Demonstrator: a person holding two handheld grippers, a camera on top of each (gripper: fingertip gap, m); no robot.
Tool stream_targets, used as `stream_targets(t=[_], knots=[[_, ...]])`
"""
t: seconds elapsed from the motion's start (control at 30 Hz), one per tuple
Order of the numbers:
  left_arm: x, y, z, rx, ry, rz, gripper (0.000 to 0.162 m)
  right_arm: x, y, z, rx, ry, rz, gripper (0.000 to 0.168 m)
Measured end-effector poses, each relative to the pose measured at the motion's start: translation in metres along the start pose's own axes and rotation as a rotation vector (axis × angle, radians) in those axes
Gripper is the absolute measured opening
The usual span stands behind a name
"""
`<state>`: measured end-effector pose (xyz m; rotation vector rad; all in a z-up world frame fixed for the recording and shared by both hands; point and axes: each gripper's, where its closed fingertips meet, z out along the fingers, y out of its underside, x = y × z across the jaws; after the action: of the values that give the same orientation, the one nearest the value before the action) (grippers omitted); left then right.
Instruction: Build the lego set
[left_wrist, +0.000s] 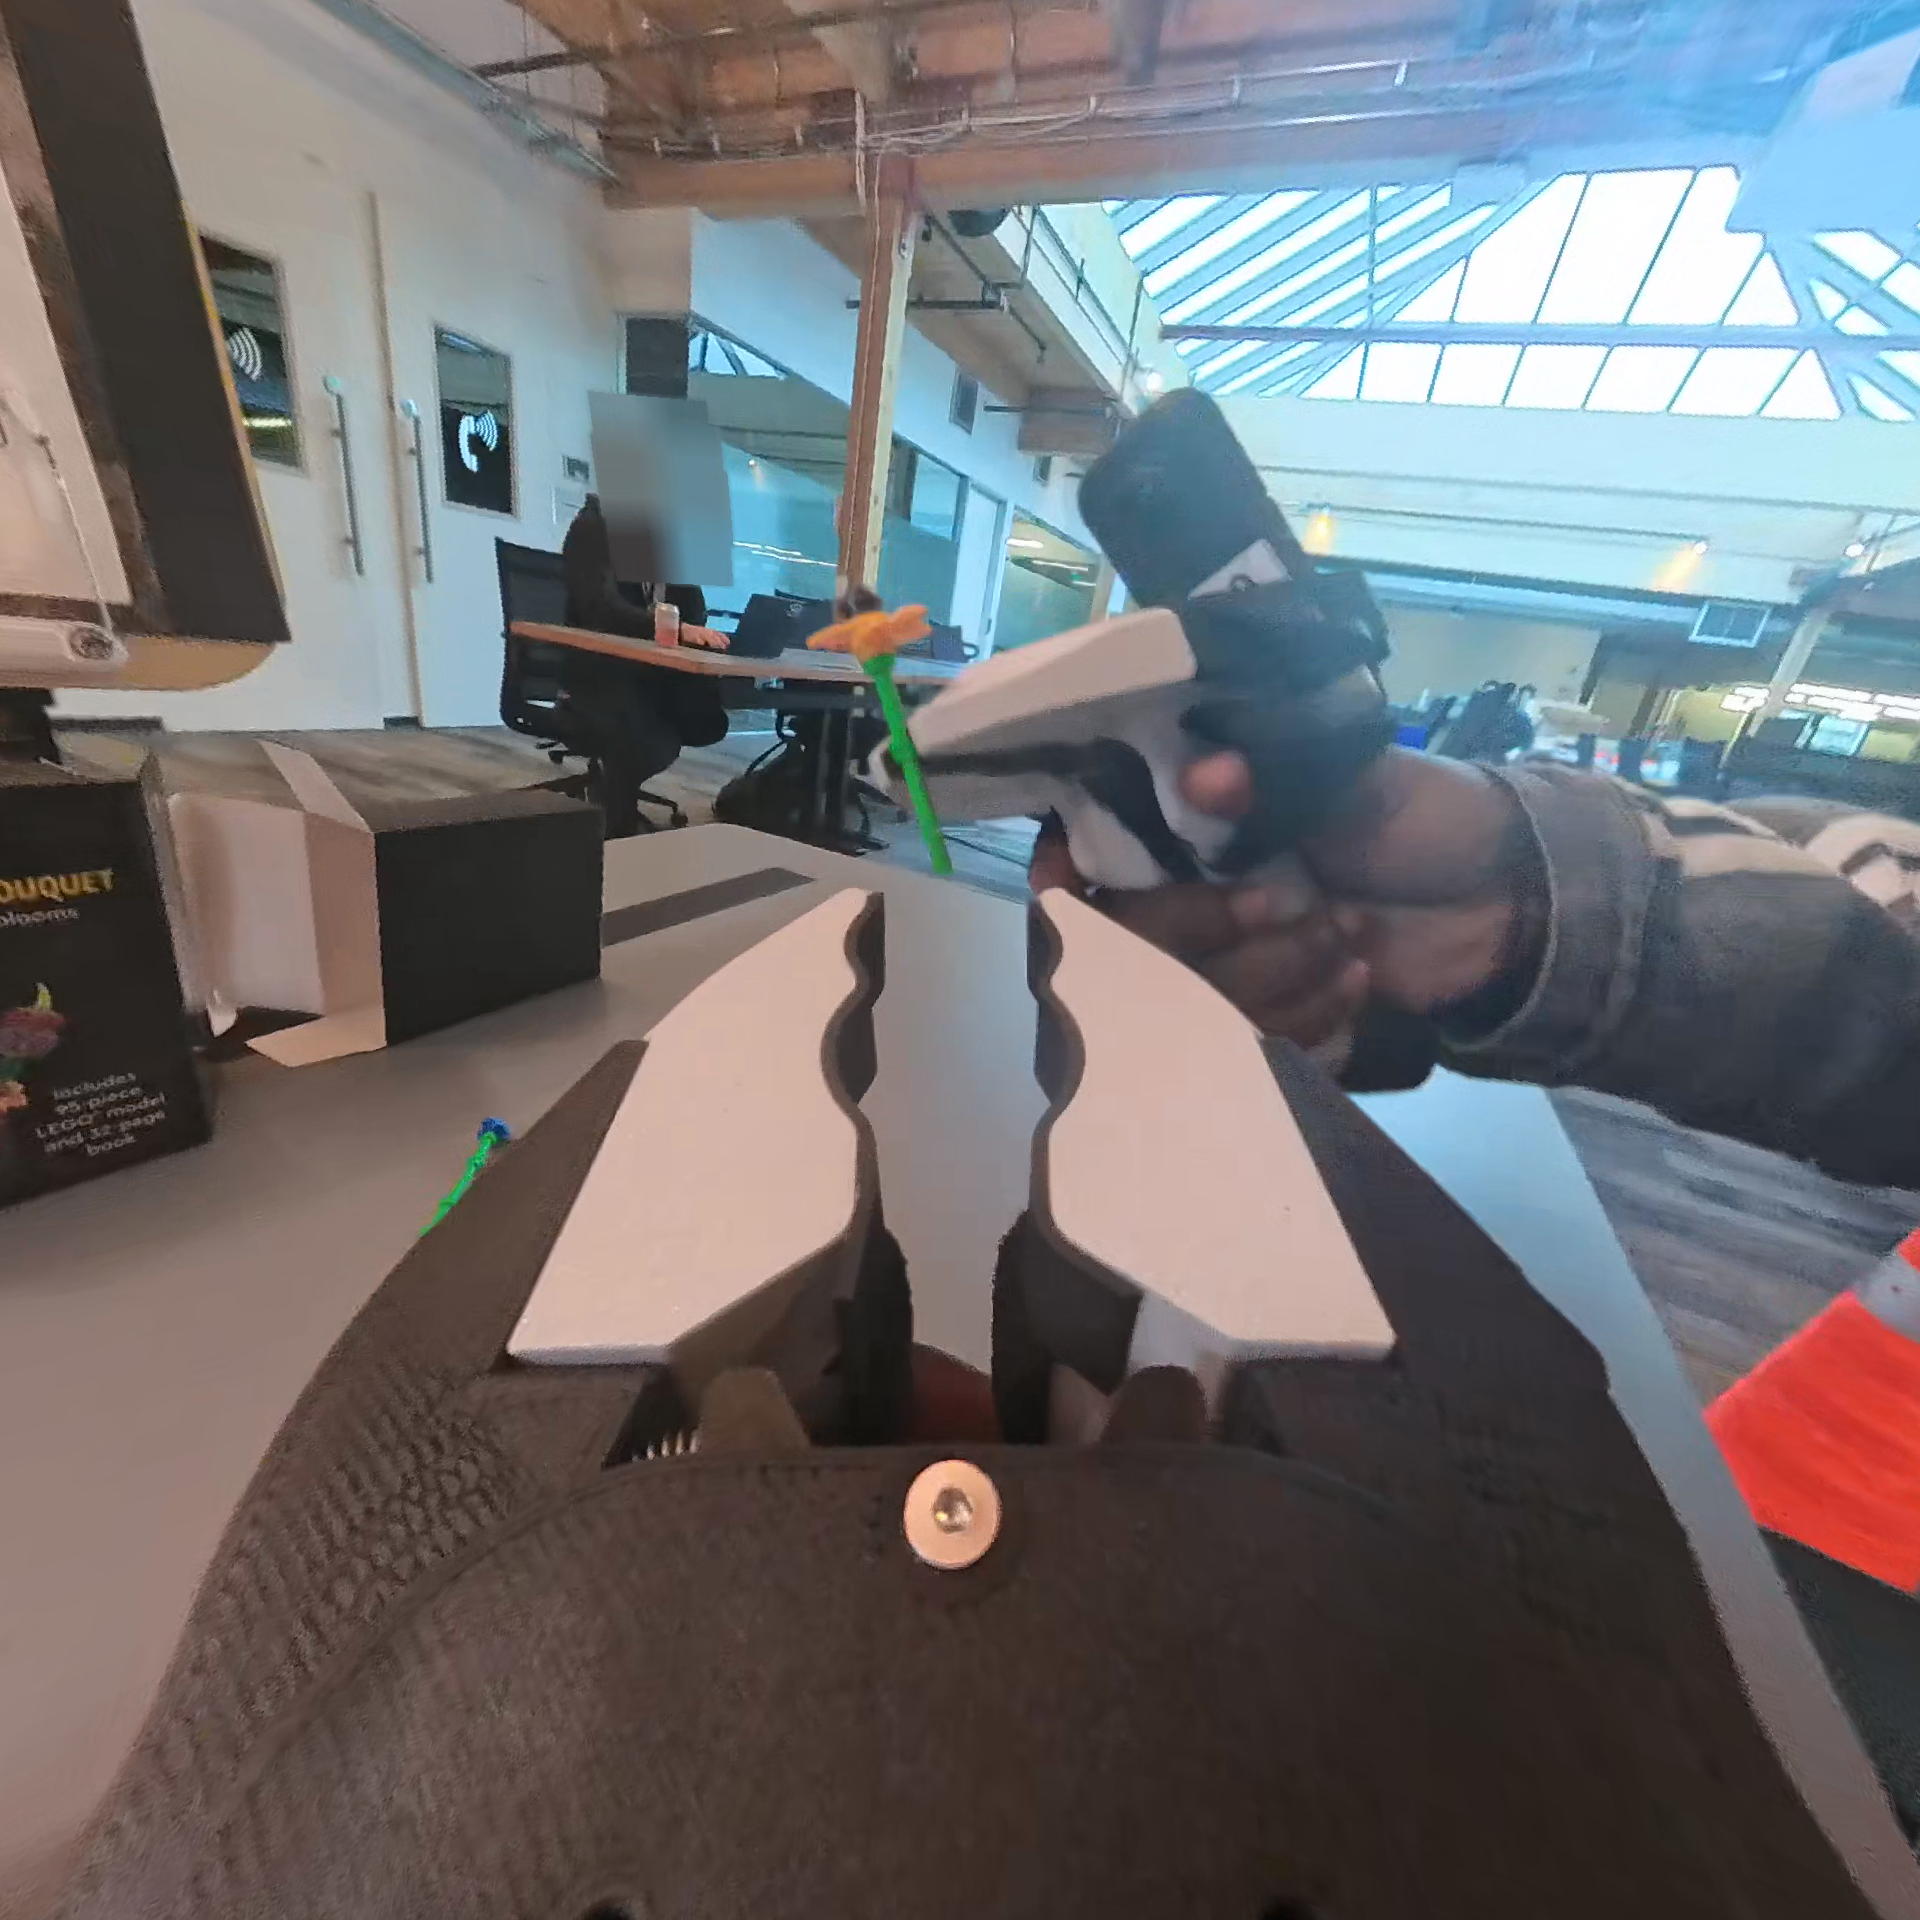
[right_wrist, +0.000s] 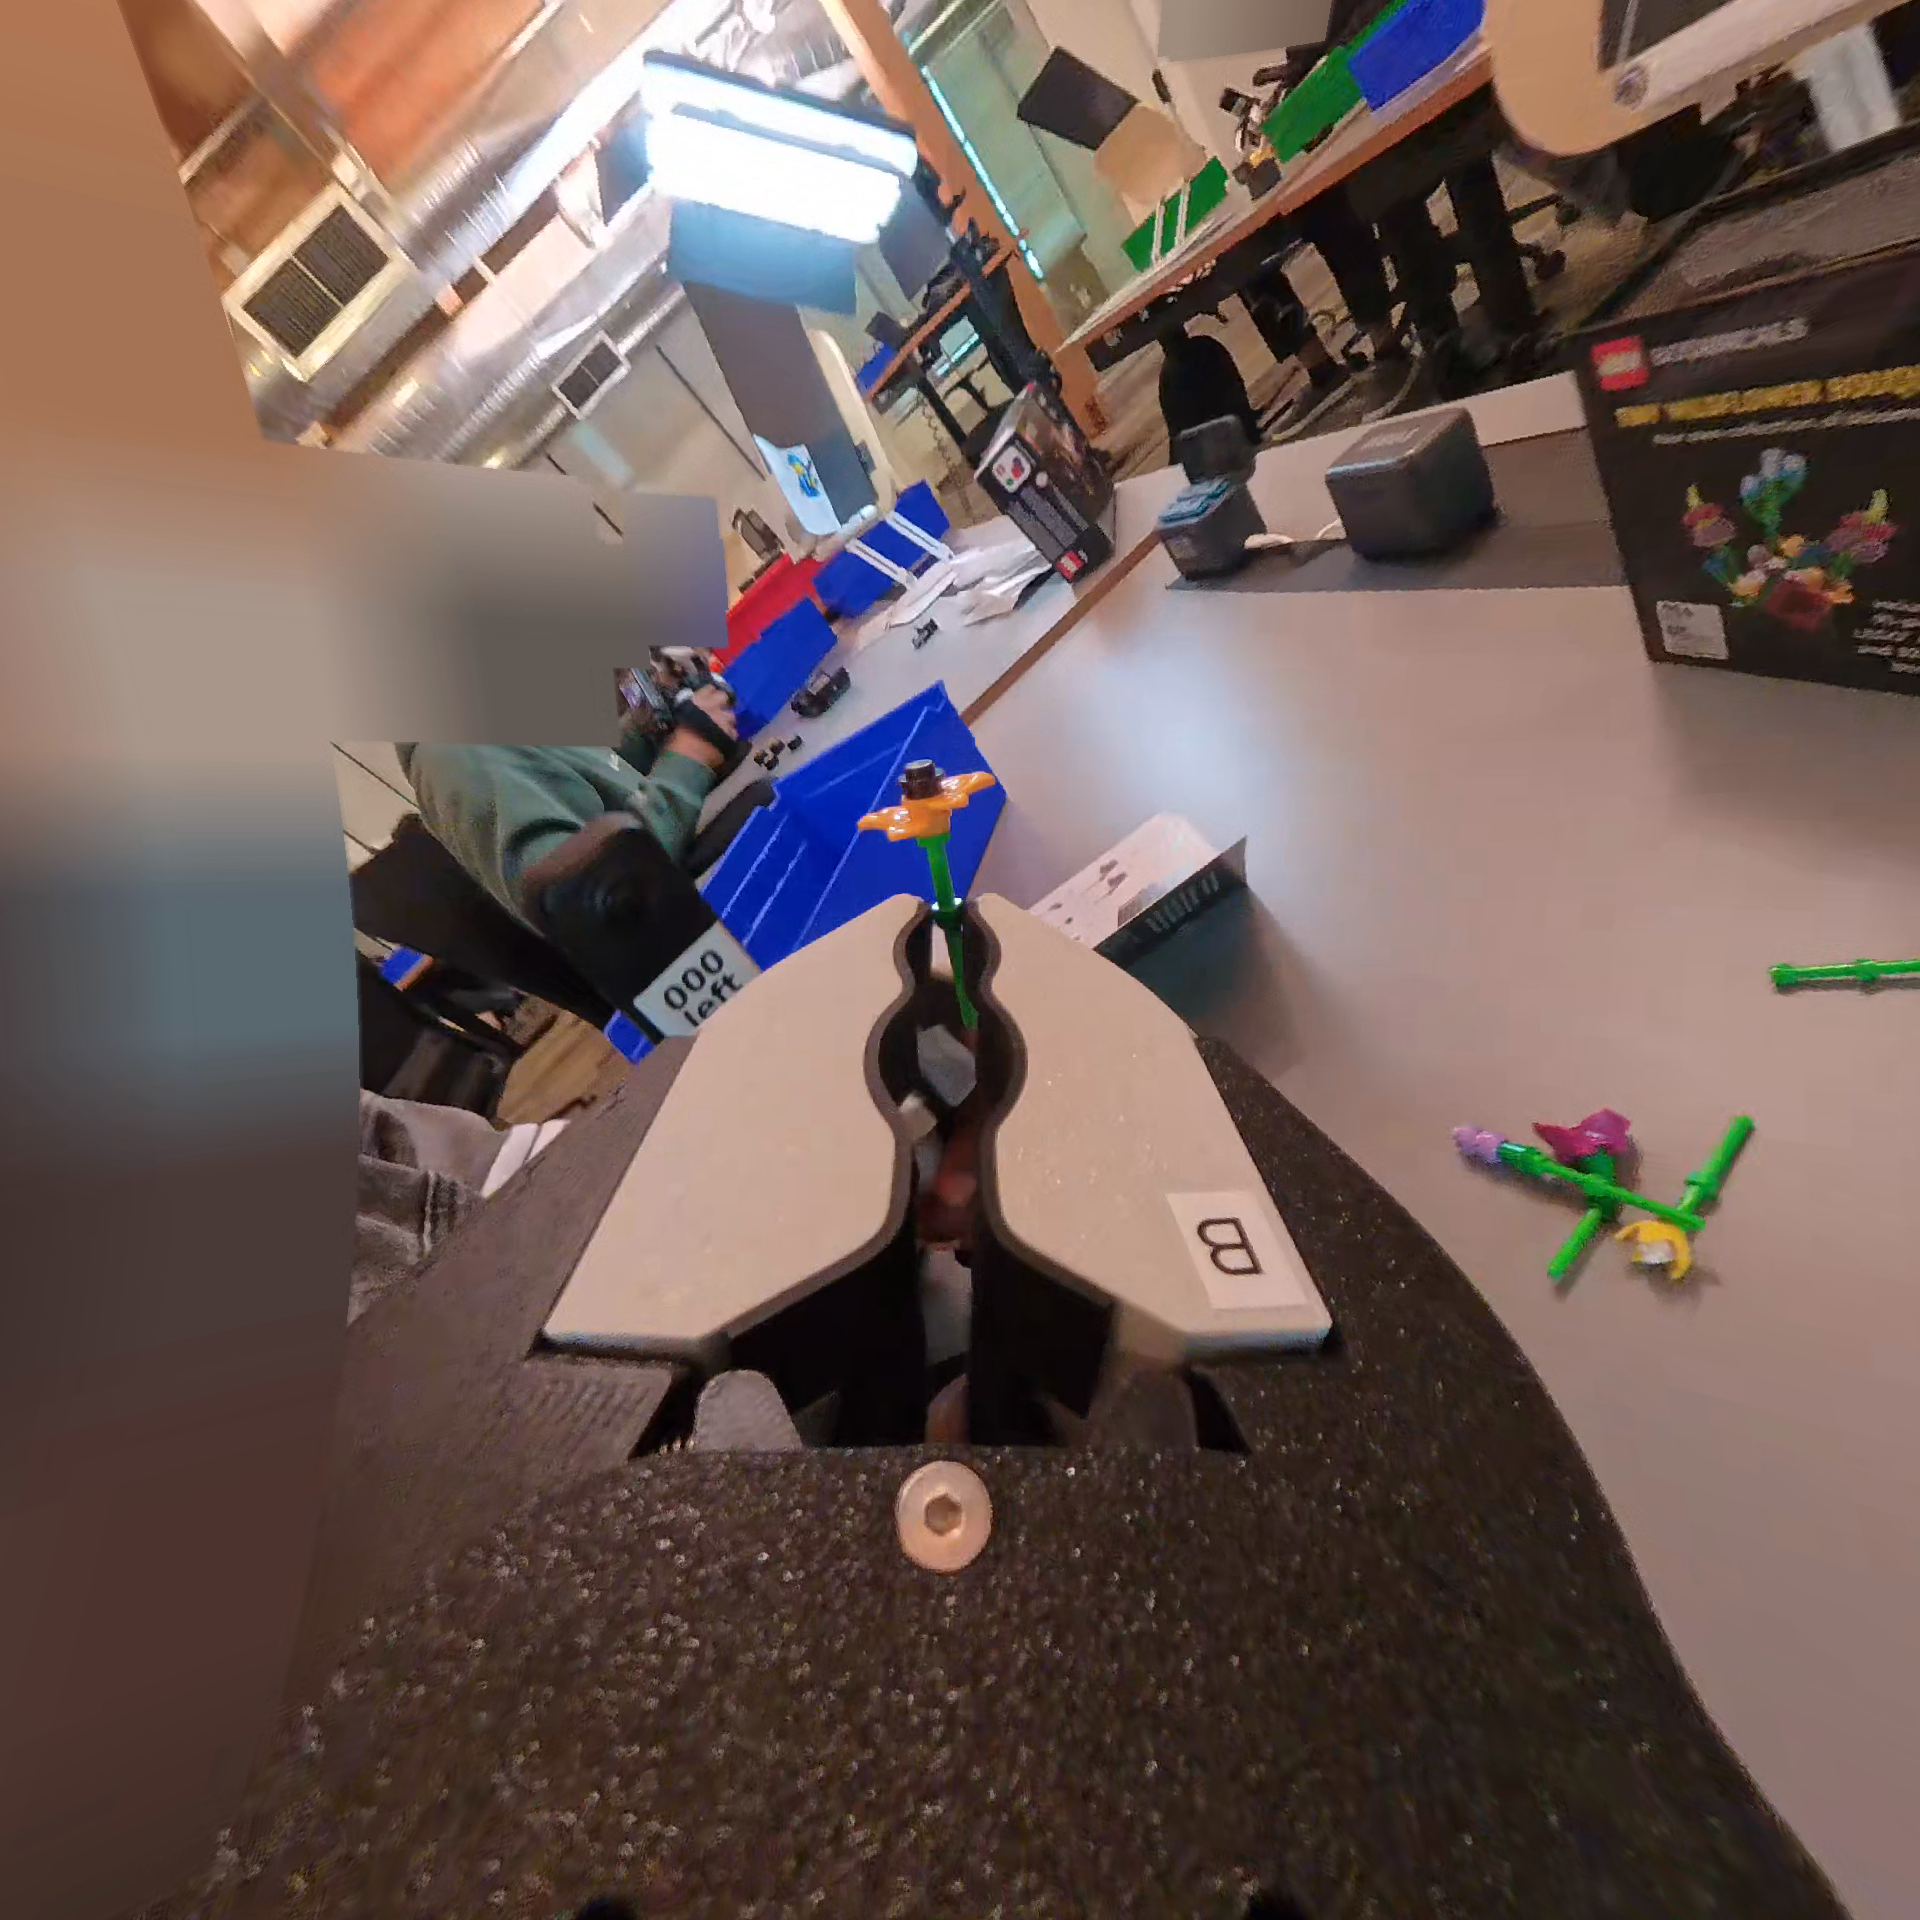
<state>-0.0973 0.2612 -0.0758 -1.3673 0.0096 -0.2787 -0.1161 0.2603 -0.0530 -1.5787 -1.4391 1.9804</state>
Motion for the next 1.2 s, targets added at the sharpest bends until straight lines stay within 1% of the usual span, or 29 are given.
stream_targets(t=[0.03, 0.1, 0.17, 0.27, 0.33, 0.43, 0.5, 0.57, 0.63, 0.7, 0.9, 1.03, 1.13, 1.2], knots=[[0.000, 0.000, 0.000, -0.009, 0.004, -0.019, 0.026, -0.004, 0.004, 0.003, -0.010, 0.002, -0.011, 0.005], [0.003, -0.001, -0.001, -0.013, 0.036, -0.043, 0.022, -0.009, 0.009, 0.006, -0.020, 0.010, -0.032, 0.005], [0.006, -0.004, -0.003, -0.008, 0.053, -0.042, 0.006, -0.011, 0.015, 0.007, -0.041, 0.024, -0.066, 0.005], [0.006, -0.003, -0.004, -0.018, 0.051, 0.000, 0.003, -0.016, 0.020, 0.004, -0.088, 0.035, -0.146, 0.006], [0.005, -0.003, -0.004, -0.017, 0.046, 0.010, 0.003, -0.018, 0.023, -0.002, -0.188, 0.057, -0.258, 0.023], [0.004, 0.005, -0.003, -0.066, 0.030, 0.080, 0.003, -0.017, 0.021, -0.016, -0.387, 0.146, -0.522, 0.046], [0.004, 0.010, -0.001, -0.104, 0.012, 0.154, 0.003, -0.016, 0.019, -0.023, -0.516, 0.211, -0.690, 0.046], [0.006, 0.014, 0.000, -0.128, 0.000, 0.224, 0.003, -0.013, 0.017, -0.026, -0.617, 0.268, -0.804, 0.043], [0.008, 0.018, 0.001, -0.150, -0.009, 0.286, 0.003, -0.012, 0.021, -0.026, -0.691, 0.273, -0.822, 0.041], [0.010, 0.020, 0.001, -0.161, -0.010, 0.336, 0.003, -0.012, 0.025, -0.024, -0.721, 0.259, -0.804, 0.038], [0.011, 0.023, 0.002, -0.174, -0.008, 0.367, 0.003, -0.010, 0.027, -0.023, -0.736, 0.247, -0.815, 0.025], [0.011, 0.021, 0.003, -0.158, -0.016, 0.364, 0.004, -0.010, 0.026, -0.025, -0.721, 0.249, -0.821, 0.024], [0.008, 0.021, 0.003, -0.155, -0.031, 0.353, 0.026, -0.006, 0.021, -0.036, -0.706, 0.285, -0.804, 0.024], [0.006, 0.022, 0.004, -0.162, -0.035, 0.336, 0.028, 0.002, 0.017, -0.055, -0.708, 0.356, -0.788, 0.024]])
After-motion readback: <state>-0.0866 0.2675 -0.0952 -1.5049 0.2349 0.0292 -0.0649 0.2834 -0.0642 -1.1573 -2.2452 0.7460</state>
